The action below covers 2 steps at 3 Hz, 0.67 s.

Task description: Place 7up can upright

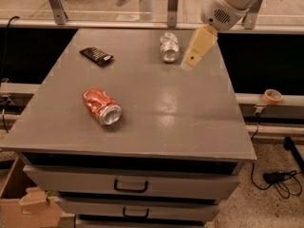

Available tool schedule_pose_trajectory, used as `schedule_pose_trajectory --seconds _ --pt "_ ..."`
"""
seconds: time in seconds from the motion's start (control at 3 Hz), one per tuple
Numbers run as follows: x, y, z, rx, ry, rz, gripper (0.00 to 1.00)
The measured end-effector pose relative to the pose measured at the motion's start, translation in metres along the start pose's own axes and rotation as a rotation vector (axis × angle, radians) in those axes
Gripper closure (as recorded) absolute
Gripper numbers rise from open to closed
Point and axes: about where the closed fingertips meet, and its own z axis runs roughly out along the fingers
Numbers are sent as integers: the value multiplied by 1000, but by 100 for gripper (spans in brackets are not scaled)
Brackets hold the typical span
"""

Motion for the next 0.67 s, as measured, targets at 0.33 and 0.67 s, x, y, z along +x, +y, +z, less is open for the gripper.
schedule_pose_trajectory --seconds 0.33,0.67 --pt "0 0 0 -1 1 0 0" --pt "-10 -5 10 -9 -66 9 0"
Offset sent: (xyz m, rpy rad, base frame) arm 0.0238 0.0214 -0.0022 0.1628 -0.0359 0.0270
